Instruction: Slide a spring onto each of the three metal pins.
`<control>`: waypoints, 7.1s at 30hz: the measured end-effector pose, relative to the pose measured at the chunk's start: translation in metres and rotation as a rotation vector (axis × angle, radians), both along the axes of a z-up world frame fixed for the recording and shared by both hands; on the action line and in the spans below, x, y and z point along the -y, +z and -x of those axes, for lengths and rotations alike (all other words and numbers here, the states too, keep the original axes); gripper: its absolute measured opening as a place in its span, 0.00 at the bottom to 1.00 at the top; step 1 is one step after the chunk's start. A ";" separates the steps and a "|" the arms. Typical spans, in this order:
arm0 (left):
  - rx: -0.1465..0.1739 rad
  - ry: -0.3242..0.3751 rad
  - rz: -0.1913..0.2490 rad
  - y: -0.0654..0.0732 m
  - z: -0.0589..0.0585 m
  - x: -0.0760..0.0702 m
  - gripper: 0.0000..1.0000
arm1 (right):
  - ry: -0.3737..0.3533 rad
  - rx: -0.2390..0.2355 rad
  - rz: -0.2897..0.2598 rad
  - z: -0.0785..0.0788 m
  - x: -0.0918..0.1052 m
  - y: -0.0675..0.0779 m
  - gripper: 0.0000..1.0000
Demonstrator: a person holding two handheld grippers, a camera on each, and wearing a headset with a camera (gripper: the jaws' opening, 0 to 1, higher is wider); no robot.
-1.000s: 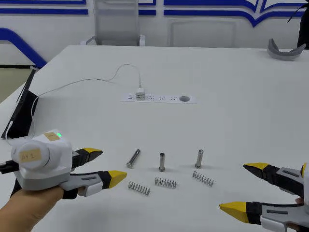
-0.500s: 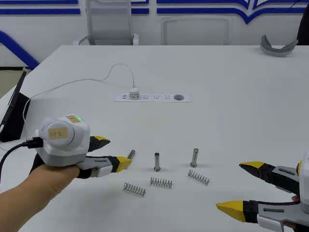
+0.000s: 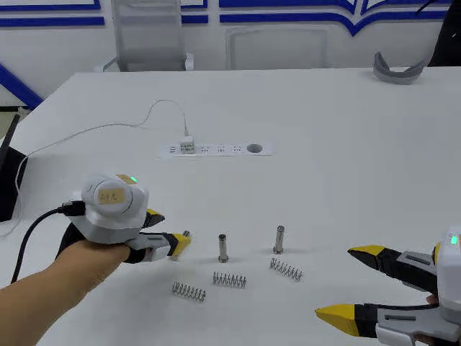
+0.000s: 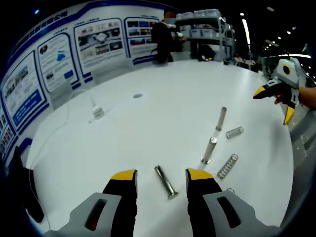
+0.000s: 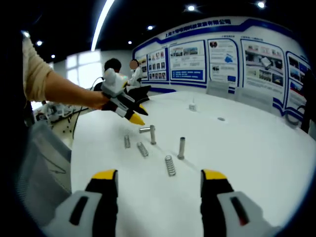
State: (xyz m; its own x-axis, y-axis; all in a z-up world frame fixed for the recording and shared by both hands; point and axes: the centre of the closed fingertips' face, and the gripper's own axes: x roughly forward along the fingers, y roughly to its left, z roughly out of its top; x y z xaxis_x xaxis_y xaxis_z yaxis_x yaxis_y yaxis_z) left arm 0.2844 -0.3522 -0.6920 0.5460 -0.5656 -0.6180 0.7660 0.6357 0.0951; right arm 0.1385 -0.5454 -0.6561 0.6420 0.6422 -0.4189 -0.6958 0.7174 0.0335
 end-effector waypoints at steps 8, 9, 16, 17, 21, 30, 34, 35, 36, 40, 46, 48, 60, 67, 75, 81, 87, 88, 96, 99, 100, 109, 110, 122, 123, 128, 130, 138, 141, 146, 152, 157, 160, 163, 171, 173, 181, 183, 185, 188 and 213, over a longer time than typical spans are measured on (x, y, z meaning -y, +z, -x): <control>-0.033 0.023 -0.039 -0.015 -0.004 0.007 0.31 | -0.012 -0.010 -0.006 0.000 0.003 -0.003 0.69; -0.035 0.023 -0.042 -0.017 -0.005 0.008 0.30 | -0.015 -0.011 -0.006 0.000 0.004 -0.003 0.68; -0.063 0.044 -0.064 -0.028 -0.011 0.009 0.23 | -0.029 -0.016 0.001 -0.001 0.009 -0.006 0.68; -0.067 0.045 -0.065 -0.029 -0.012 0.009 0.22 | -0.031 -0.016 0.004 -0.001 0.009 -0.006 0.68; -0.089 0.053 -0.088 -0.035 -0.011 0.010 0.20 | -0.040 -0.014 0.015 -0.002 0.012 -0.008 0.67; -0.101 0.073 -0.110 -0.036 -0.012 0.010 0.12 | -0.054 -0.015 0.012 -0.003 0.016 -0.009 0.66; -0.103 0.067 -0.121 -0.036 -0.011 0.011 0.11 | -0.058 -0.014 0.011 -0.003 0.017 -0.008 0.66; -0.103 0.066 -0.123 -0.036 -0.010 0.011 0.11 | -0.060 -0.014 0.010 -0.003 0.017 -0.008 0.66; -0.103 0.065 -0.124 -0.036 -0.010 0.011 0.11 | -0.062 -0.014 0.009 -0.003 0.018 -0.008 0.66; -0.108 0.065 -0.126 -0.036 -0.010 0.012 0.11 | -0.065 -0.014 0.007 -0.003 0.019 -0.008 0.65; -0.118 0.059 -0.146 -0.036 -0.009 0.012 0.10 | -0.063 -0.017 0.006 -0.003 0.018 -0.009 0.65; -0.123 0.069 -0.152 -0.036 -0.010 0.011 0.10 | -0.065 -0.018 0.003 -0.004 0.019 -0.009 0.65; -0.185 0.153 -0.189 -0.039 -0.014 0.009 0.11 | -0.068 -0.022 0.001 -0.003 0.020 -0.010 0.65; -0.191 0.174 -0.198 -0.039 -0.014 0.008 0.09 | -0.067 -0.024 0.001 -0.003 0.020 -0.011 0.64; -0.199 0.204 -0.201 -0.040 -0.012 0.006 0.07 | -0.068 -0.023 0.001 -0.003 0.021 -0.011 0.64; -0.198 0.210 -0.168 -0.033 -0.007 0.005 0.07 | -0.065 -0.022 -0.002 -0.003 0.019 -0.010 0.64; -0.200 0.213 -0.118 -0.023 -0.002 0.006 0.07 | -0.051 -0.021 0.004 -0.002 0.015 -0.010 0.64; -0.193 0.210 -0.115 -0.022 -0.001 0.006 0.07 | -0.050 -0.021 0.005 -0.003 0.015 -0.010 0.64; -0.176 0.206 -0.078 -0.009 0.011 0.003 0.07 | -0.042 -0.021 0.006 -0.002 0.011 -0.008 0.64; -0.169 0.205 -0.070 -0.005 0.014 0.001 0.07 | -0.038 -0.019 0.007 -0.002 0.009 -0.007 0.65; -0.168 0.206 -0.067 -0.005 0.015 0.000 0.07 | -0.037 -0.018 0.008 -0.002 0.009 -0.007 0.65; -0.142 0.217 -0.041 0.001 0.023 -0.009 0.07 | -0.024 -0.015 0.014 -0.001 0.005 -0.006 0.65; -0.140 0.218 -0.038 0.001 0.024 -0.010 0.07 | -0.023 -0.015 0.014 -0.001 0.005 -0.006 0.65; -0.113 0.229 -0.010 0.003 0.033 -0.021 0.07 | -0.006 -0.015 0.024 0.001 -0.001 -0.005 0.65; -0.108 0.230 -0.007 0.003 0.033 -0.023 0.07 | -0.005 -0.015 0.025 0.001 -0.001 -0.005 0.65; -0.092 0.228 0.006 0.004 0.037 -0.026 0.07 | -0.003 -0.015 0.027 0.001 -0.003 -0.005 0.65; -0.093 0.231 0.015 0.004 0.037 -0.027 0.08 | 0.000 -0.016 0.029 0.001 -0.003 -0.005 0.65; -0.100 0.231 0.042 0.003 0.034 -0.027 0.08 | 0.002 -0.018 0.033 0.002 -0.004 -0.006 0.65; -0.090 0.224 0.039 0.004 0.034 -0.027 0.08 | 0.002 -0.020 0.035 0.002 -0.004 -0.007 0.65; -0.086 0.218 0.045 0.003 0.033 -0.028 0.08 | 0.001 -0.021 0.034 0.002 -0.003 -0.007 0.64; -0.083 0.211 0.047 0.001 0.035 -0.028 0.11 | 0.006 -0.025 0.036 0.003 -0.005 -0.008 0.64; -0.077 0.207 0.054 0.002 0.038 -0.029 0.13 | 0.008 -0.027 0.036 0.004 -0.005 -0.008 0.64; -0.072 0.200 0.068 0.005 0.043 -0.030 0.14 | 0.007 -0.027 0.035 0.004 -0.005 -0.008 0.64; -0.064 0.181 0.080 0.007 0.049 -0.032 0.14 | 0.006 -0.027 0.034 0.004 -0.004 -0.009 0.64; -0.064 0.119 0.118 0.007 0.073 -0.033 0.16 | 0.009 -0.028 0.035 0.005 -0.005 -0.009 0.64; -0.060 0.065 0.114 0.004 0.081 -0.029 0.17 | 0.010 -0.030 0.037 0.005 -0.006 -0.010 0.64; -0.078 -0.082 0.094 -0.009 0.099 -0.015 0.22 | 0.016 -0.034 0.043 0.006 -0.008 -0.011 0.64; -0.073 -0.120 0.085 -0.011 0.101 -0.011 0.23 | 0.012 -0.035 0.044 0.006 -0.007 -0.011 0.64; -0.069 -0.150 0.076 -0.012 0.102 -0.008 0.25 | 0.010 -0.036 0.045 0.006 -0.007 -0.011 0.64; -0.066 -0.190 0.055 -0.016 0.101 -0.002 0.27 | 0.007 -0.038 0.046 0.005 -0.006 -0.012 0.64; -0.127 -0.239 -0.015 -0.040 0.101 -0.006 0.17 | 0.003 -0.041 0.049 0.005 -0.006 -0.013 0.64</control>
